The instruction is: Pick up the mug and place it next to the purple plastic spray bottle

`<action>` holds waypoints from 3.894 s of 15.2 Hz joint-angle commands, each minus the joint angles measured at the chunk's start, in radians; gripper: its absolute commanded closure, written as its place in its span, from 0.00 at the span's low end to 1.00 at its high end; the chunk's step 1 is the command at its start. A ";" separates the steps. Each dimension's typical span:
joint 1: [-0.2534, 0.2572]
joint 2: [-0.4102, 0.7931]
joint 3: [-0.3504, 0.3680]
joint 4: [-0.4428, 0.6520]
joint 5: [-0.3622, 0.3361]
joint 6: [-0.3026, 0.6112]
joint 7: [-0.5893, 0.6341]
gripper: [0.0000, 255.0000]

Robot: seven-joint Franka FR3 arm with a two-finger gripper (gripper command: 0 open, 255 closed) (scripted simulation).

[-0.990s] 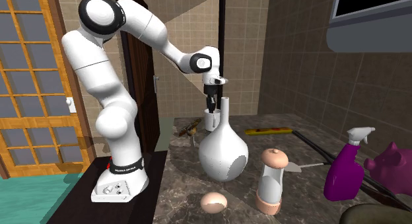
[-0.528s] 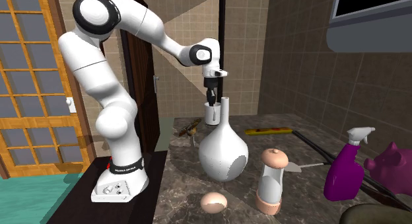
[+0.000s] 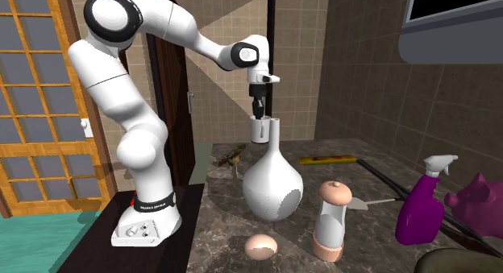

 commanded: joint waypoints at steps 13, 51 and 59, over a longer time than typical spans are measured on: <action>-0.005 -0.020 -0.017 0.173 -0.004 -0.192 -0.010 1.00; -0.159 0.096 -0.306 0.535 -0.127 -0.430 -0.422 1.00; -0.229 0.226 -0.420 0.668 -0.150 -0.419 -0.605 1.00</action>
